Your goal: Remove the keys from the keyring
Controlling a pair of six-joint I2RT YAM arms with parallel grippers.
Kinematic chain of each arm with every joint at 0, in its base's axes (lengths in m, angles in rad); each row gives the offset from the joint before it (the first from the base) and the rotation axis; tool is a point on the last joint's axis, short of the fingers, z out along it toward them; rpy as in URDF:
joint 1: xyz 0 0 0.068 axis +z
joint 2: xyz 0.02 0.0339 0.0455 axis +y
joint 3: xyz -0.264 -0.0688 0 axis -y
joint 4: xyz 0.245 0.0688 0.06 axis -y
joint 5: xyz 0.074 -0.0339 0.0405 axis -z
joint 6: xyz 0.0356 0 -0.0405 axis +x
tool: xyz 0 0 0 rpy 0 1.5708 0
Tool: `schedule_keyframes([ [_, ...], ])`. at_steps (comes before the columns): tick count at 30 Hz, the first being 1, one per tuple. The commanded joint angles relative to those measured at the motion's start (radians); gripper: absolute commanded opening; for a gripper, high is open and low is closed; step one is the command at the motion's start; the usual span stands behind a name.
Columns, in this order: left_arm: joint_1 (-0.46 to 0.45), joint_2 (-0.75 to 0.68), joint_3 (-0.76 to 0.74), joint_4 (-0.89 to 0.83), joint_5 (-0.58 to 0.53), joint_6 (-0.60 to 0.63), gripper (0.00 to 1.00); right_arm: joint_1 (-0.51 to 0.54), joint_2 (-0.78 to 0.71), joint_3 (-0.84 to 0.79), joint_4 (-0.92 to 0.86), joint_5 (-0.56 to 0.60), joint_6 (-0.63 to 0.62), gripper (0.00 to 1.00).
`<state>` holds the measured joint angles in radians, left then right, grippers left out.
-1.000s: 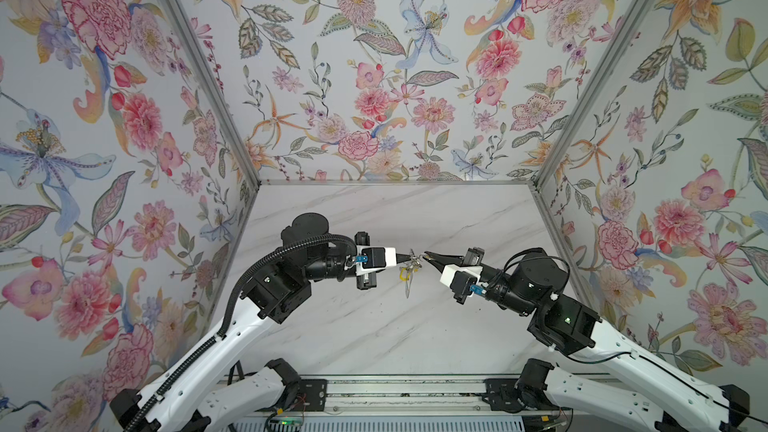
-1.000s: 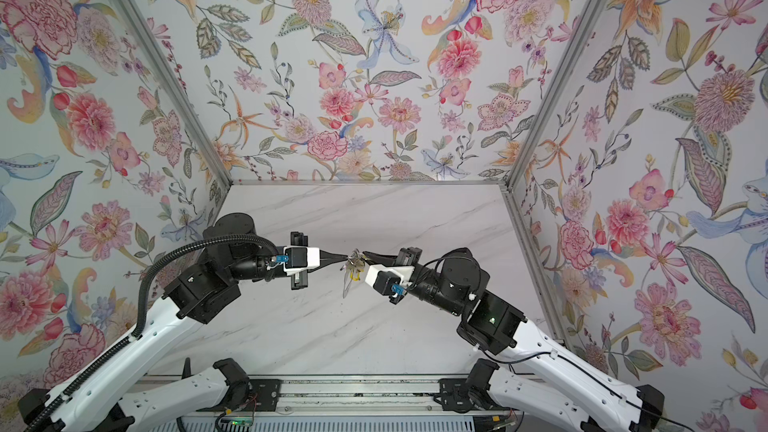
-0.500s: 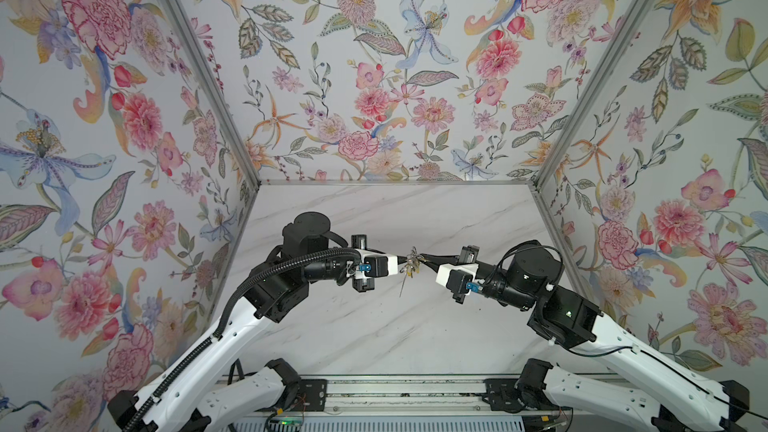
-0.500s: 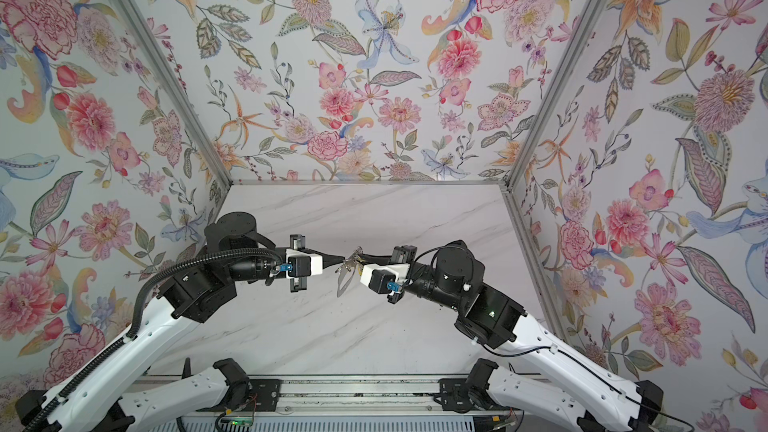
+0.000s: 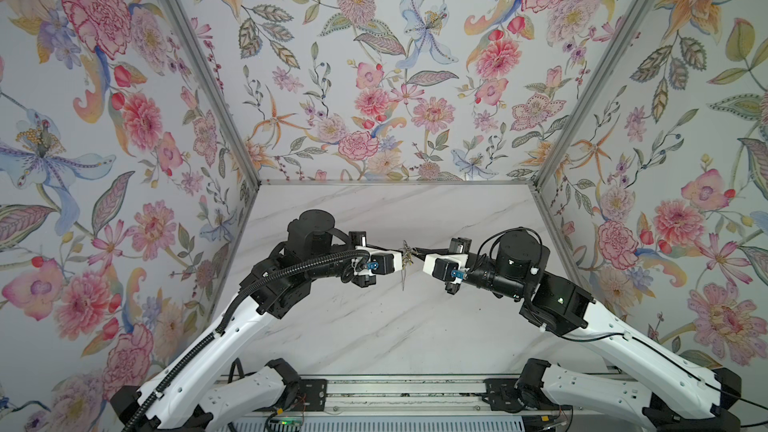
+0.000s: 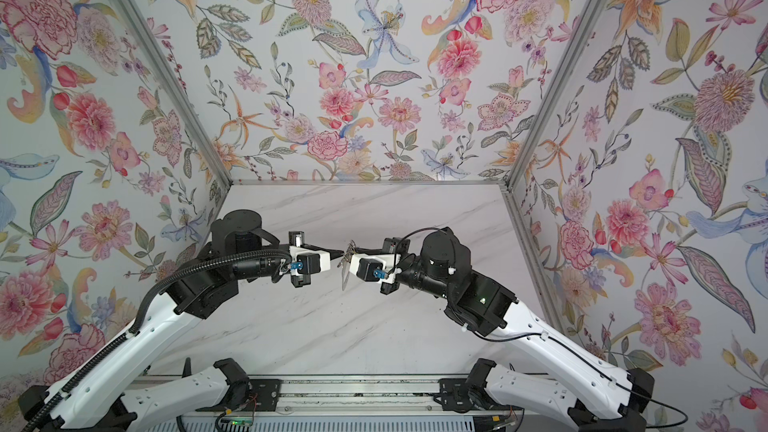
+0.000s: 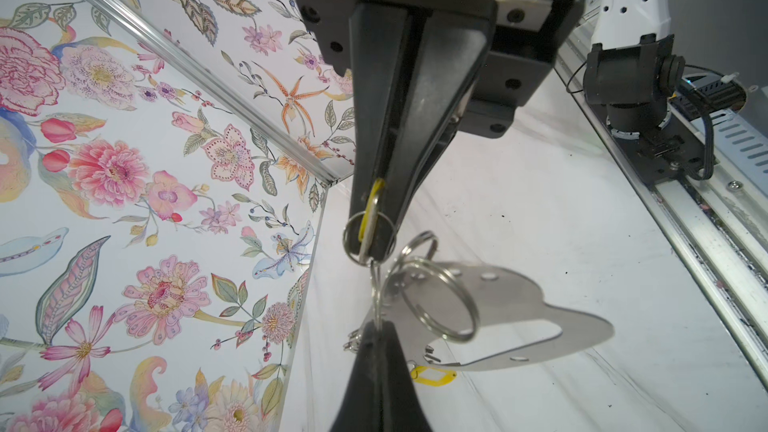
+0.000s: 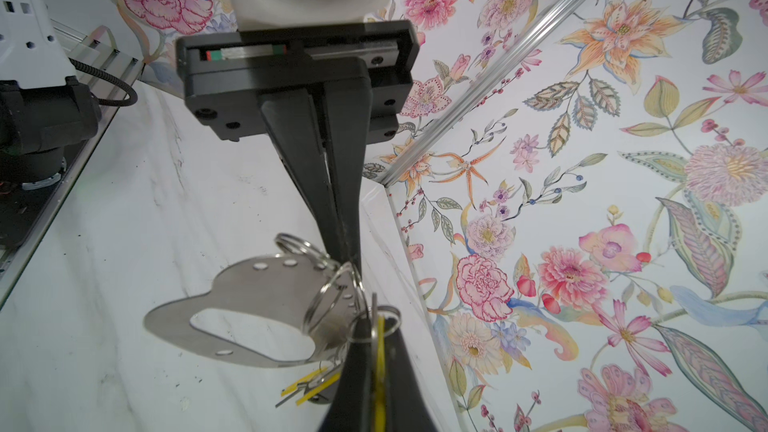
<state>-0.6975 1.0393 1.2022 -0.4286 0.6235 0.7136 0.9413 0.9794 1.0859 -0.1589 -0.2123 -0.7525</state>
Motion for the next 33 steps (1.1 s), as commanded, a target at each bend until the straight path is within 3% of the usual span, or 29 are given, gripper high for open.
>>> schedule_keyframes([
  [1,-0.013,0.03,0.021,-0.12,-0.126,0.042,0.0,0.003,-0.002,0.086,0.042,-0.018,-0.011,0.0],
  [14,-0.082,0.091,0.113,-0.17,-0.196,0.058,0.0,0.034,0.129,0.204,-0.149,0.072,-0.056,0.0],
  [20,-0.082,0.067,0.125,-0.121,-0.18,0.038,0.0,0.039,0.179,0.227,-0.218,0.108,-0.054,0.0],
  [33,-0.017,0.003,0.071,0.028,-0.152,-0.075,0.0,0.027,0.14,0.194,-0.232,0.052,-0.013,0.0],
])
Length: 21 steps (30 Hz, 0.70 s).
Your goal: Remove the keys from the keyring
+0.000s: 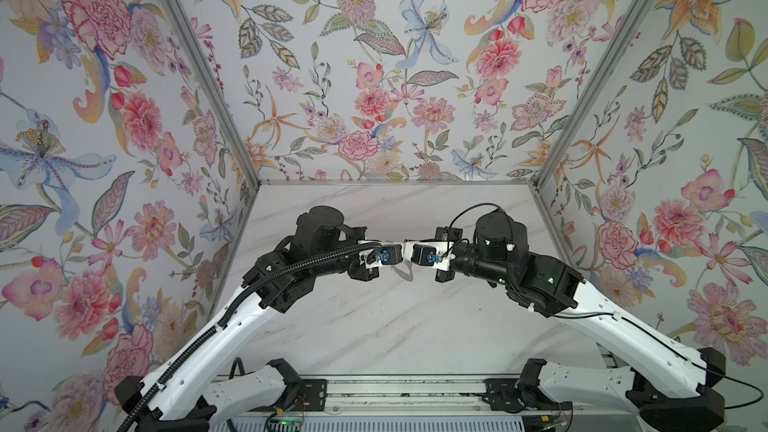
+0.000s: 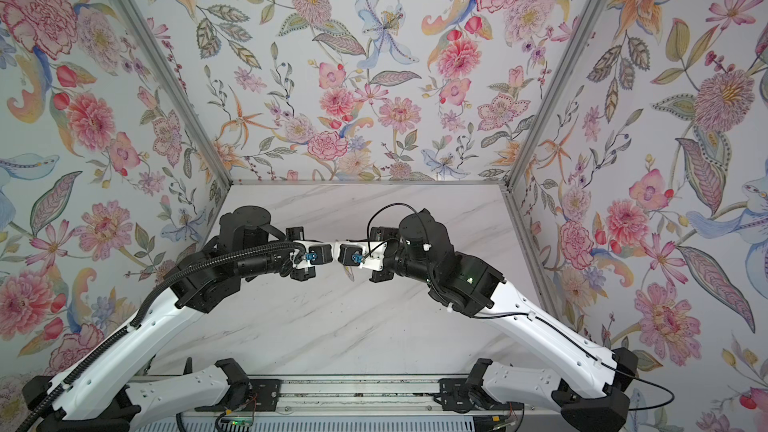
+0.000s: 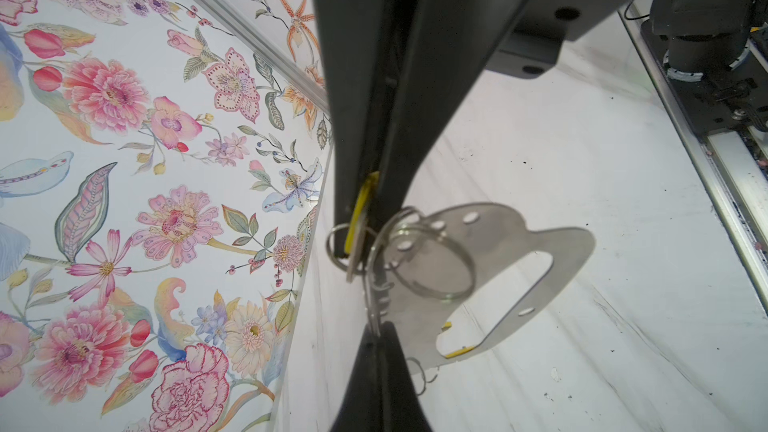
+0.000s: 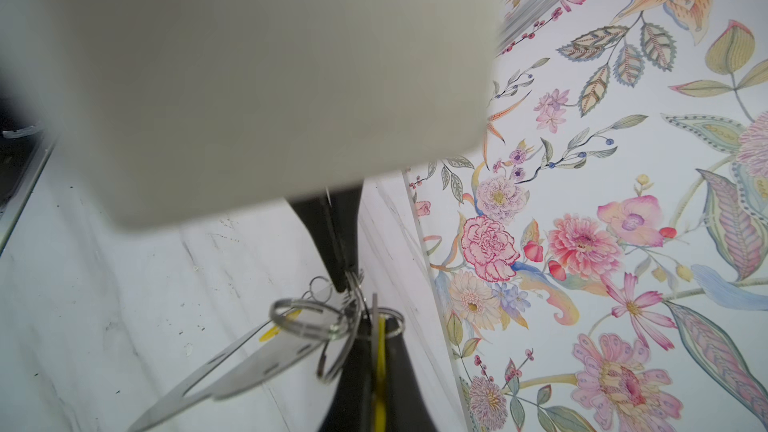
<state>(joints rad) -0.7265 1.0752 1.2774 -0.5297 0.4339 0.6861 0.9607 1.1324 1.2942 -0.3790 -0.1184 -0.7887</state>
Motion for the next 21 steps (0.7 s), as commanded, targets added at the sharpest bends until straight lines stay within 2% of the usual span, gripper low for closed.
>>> schedule_keyframes([
  [1,0.019,-0.038,-0.007,0.133,0.037,-0.056,0.0,0.003,-0.022,-0.015,-0.011,-0.055,0.028,0.0],
  [12,0.033,-0.047,-0.034,0.139,0.119,-0.094,0.0,-0.015,-0.069,-0.064,0.055,-0.039,0.075,0.0],
  [19,0.034,-0.069,-0.066,0.131,0.095,-0.145,0.08,-0.017,-0.094,-0.084,0.089,-0.06,0.091,0.0],
  [21,0.04,-0.075,-0.07,0.136,0.098,-0.177,0.15,-0.018,-0.095,-0.089,0.097,-0.068,0.091,0.0],
])
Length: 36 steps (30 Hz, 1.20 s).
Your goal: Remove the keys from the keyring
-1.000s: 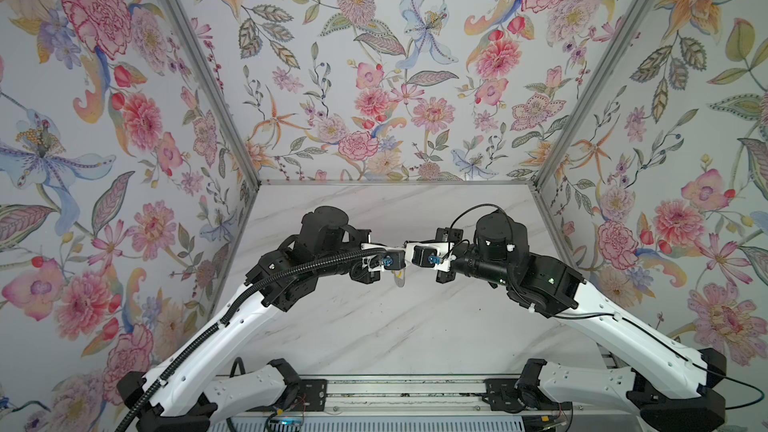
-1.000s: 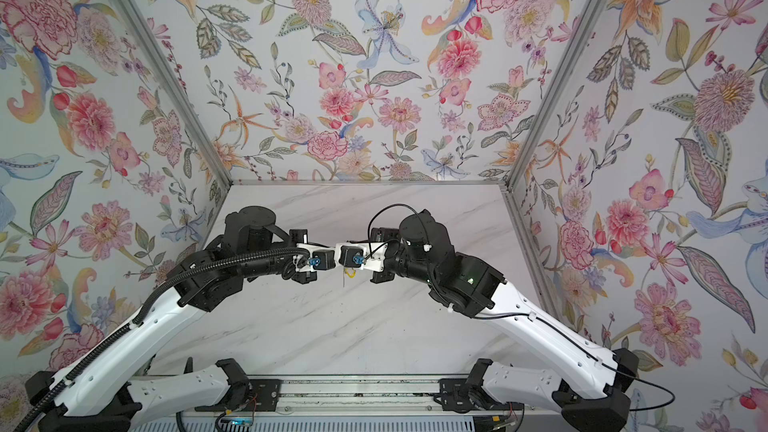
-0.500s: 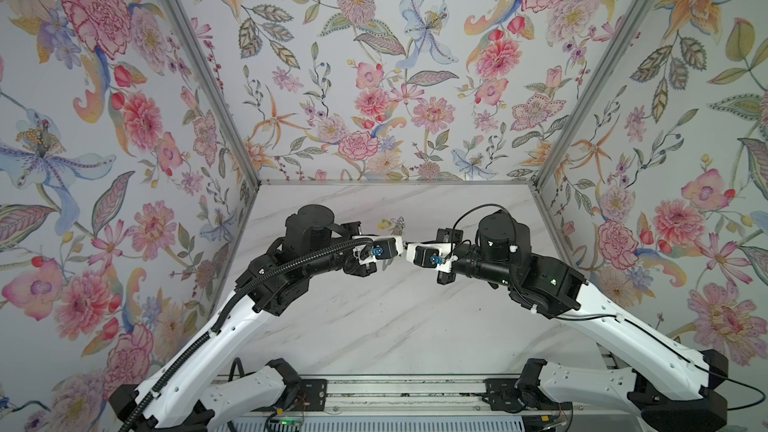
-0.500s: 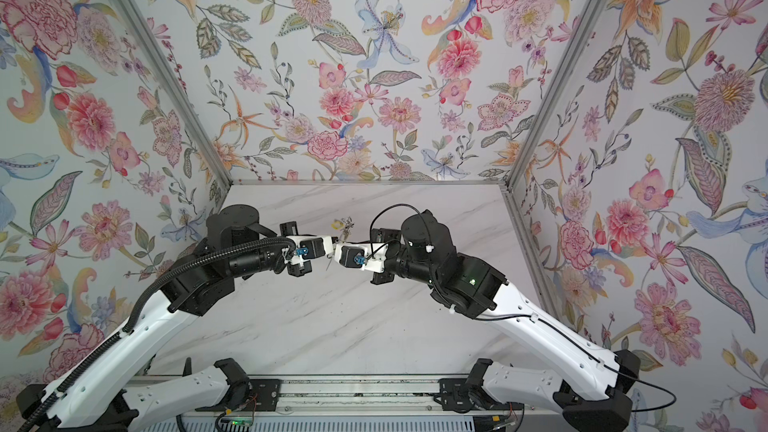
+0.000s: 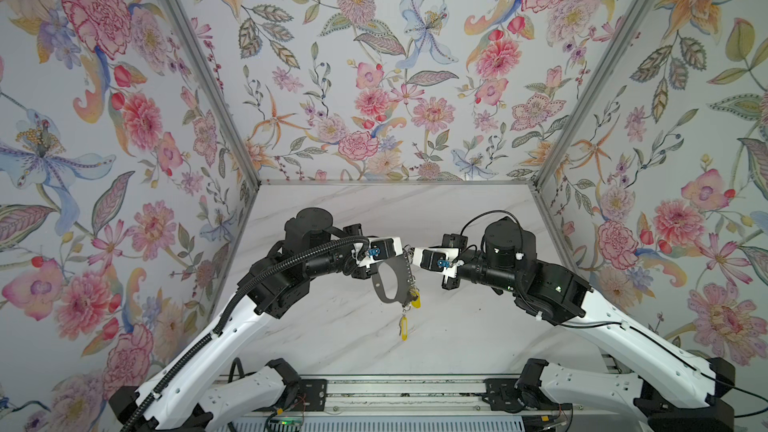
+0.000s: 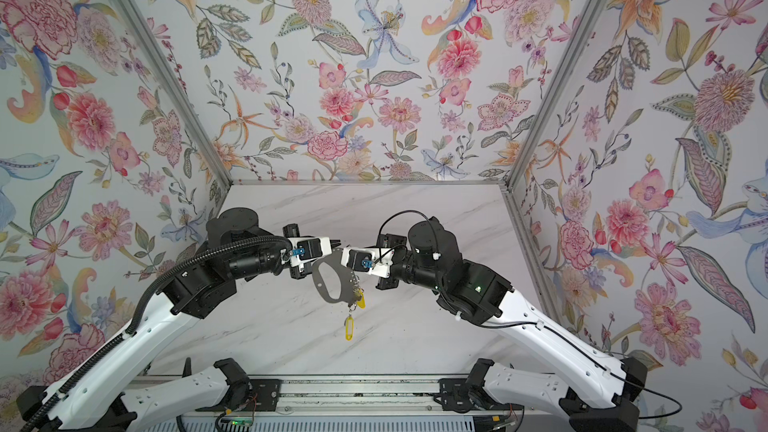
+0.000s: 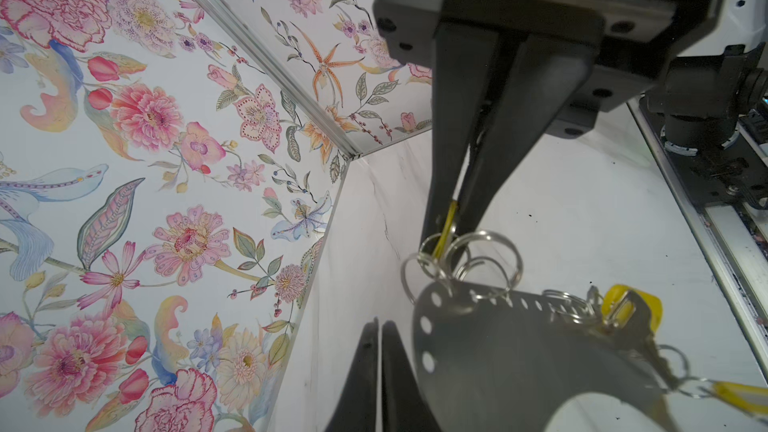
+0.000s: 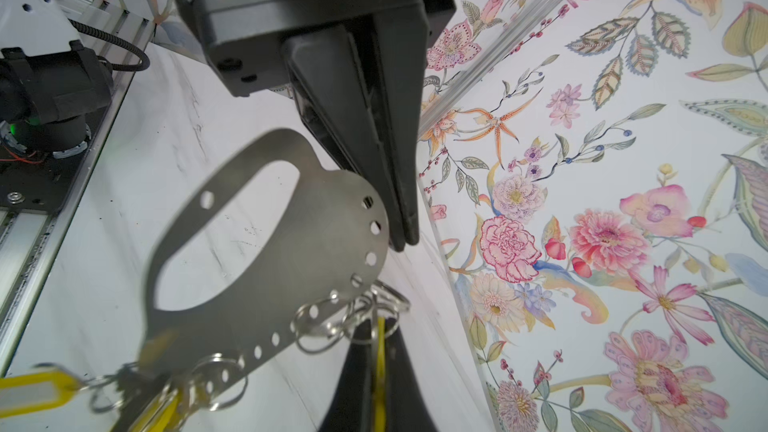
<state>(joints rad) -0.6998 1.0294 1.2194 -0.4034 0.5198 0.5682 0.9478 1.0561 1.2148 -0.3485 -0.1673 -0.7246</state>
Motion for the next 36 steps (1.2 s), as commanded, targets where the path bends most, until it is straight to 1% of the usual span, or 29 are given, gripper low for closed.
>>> schedule_keyframes([
  [1,0.02,-0.031,-0.015,0.011,0.021,-0.077,0.17,-0.003,-0.017,-0.011,0.069,-0.02,0.028,0.0],
  [4,0.036,-0.027,-0.031,0.022,0.068,-0.128,0.23,-0.005,-0.011,-0.015,0.079,-0.012,0.024,0.0],
  [7,0.038,-0.024,-0.057,0.051,0.109,-0.176,0.26,-0.005,-0.007,-0.02,0.085,0.001,0.021,0.0],
  [10,0.038,-0.033,-0.086,0.084,0.12,-0.206,0.32,-0.004,-0.002,-0.026,0.091,0.013,0.016,0.0],
  [15,0.039,-0.033,-0.116,0.119,0.127,-0.241,0.36,-0.005,-0.009,-0.04,0.108,0.014,0.014,0.0],
  [22,0.038,-0.047,-0.191,0.269,0.18,-0.32,0.36,-0.006,-0.008,-0.051,0.129,0.01,0.013,0.0],
  [26,0.037,-0.034,-0.207,0.298,0.199,-0.335,0.31,-0.006,-0.017,-0.057,0.14,0.005,0.014,0.0],
  [31,0.037,-0.038,-0.238,0.404,0.256,-0.396,0.26,-0.012,-0.017,-0.061,0.143,0.006,0.014,0.0],
  [36,0.038,-0.023,-0.257,0.413,0.275,-0.407,0.25,-0.019,-0.025,-0.072,0.155,-0.005,0.019,0.0],
])
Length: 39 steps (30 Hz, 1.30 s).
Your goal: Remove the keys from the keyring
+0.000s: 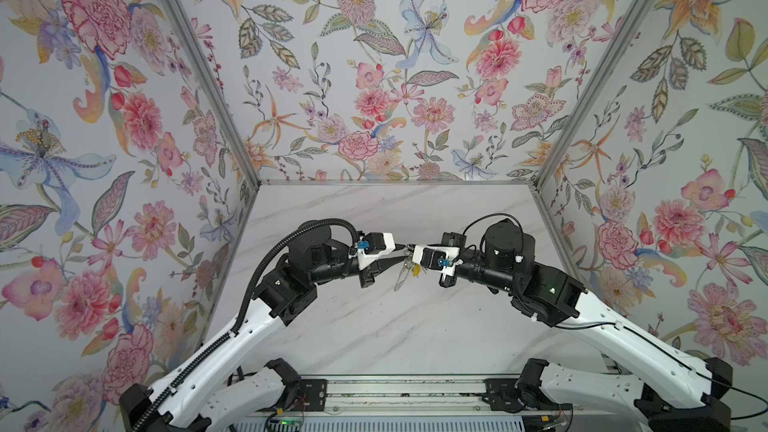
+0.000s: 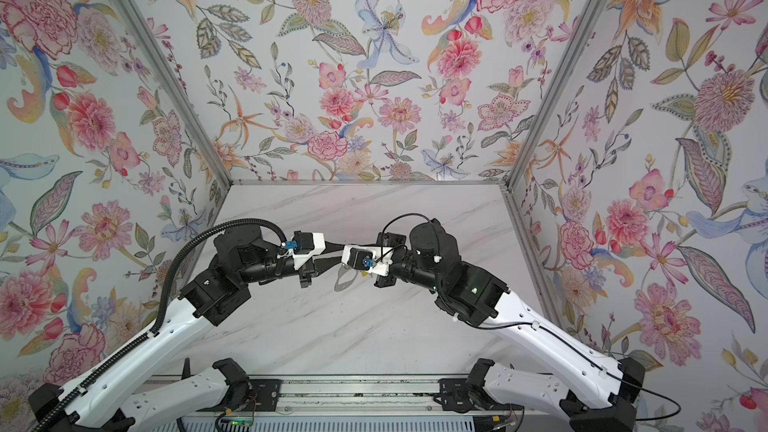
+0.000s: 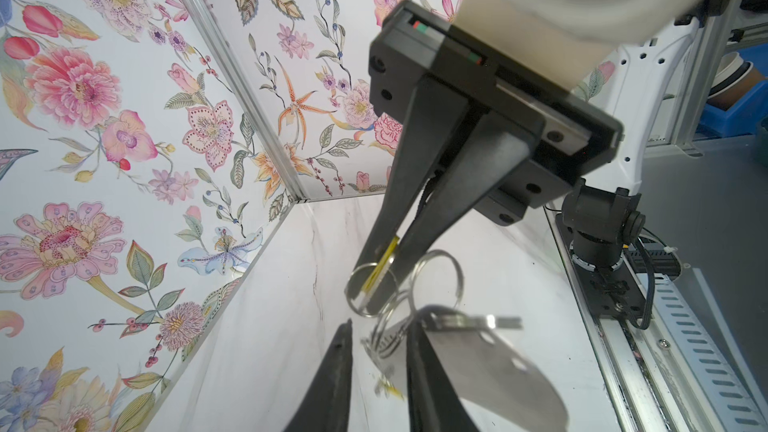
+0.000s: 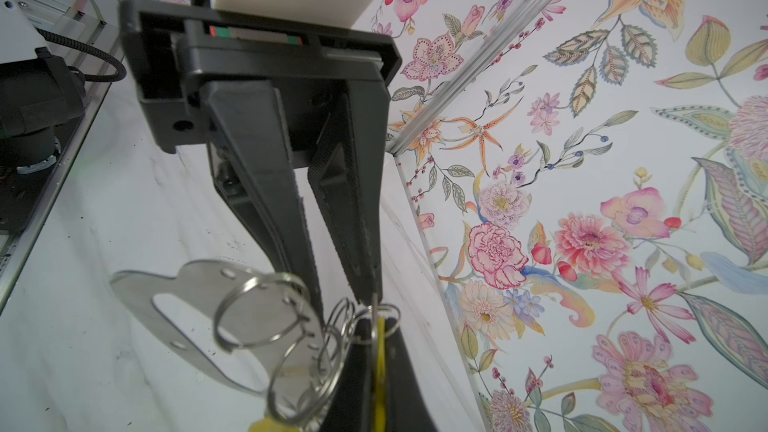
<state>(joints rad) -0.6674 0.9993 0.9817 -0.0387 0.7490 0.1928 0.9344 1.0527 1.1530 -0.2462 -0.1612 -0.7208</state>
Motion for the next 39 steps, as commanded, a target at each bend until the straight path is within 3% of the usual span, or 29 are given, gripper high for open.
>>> schedule_keyframes([
  [1,0.006,0.01,-0.021,0.052,0.05,-0.037,0.25,-0.007,-0.023,-0.009,0.053,-0.014,0.015,0.0],
  [10,0.006,0.028,-0.034,0.056,0.063,-0.041,0.15,-0.017,-0.039,-0.024,0.072,-0.02,0.021,0.0],
  [14,0.005,0.027,-0.025,0.053,0.061,-0.033,0.01,-0.022,-0.037,-0.025,0.071,-0.019,0.022,0.0],
  [19,0.006,0.023,0.006,0.002,0.046,0.005,0.0,-0.031,-0.031,-0.02,0.059,-0.016,0.023,0.0],
  [30,-0.019,0.112,0.223,-0.428,-0.036,0.328,0.0,-0.024,0.053,0.068,-0.062,-0.018,-0.007,0.0],
  [39,-0.062,0.2,0.375,-0.583,-0.103,0.462,0.0,-0.007,0.147,0.114,-0.132,0.007,-0.024,0.0],
])
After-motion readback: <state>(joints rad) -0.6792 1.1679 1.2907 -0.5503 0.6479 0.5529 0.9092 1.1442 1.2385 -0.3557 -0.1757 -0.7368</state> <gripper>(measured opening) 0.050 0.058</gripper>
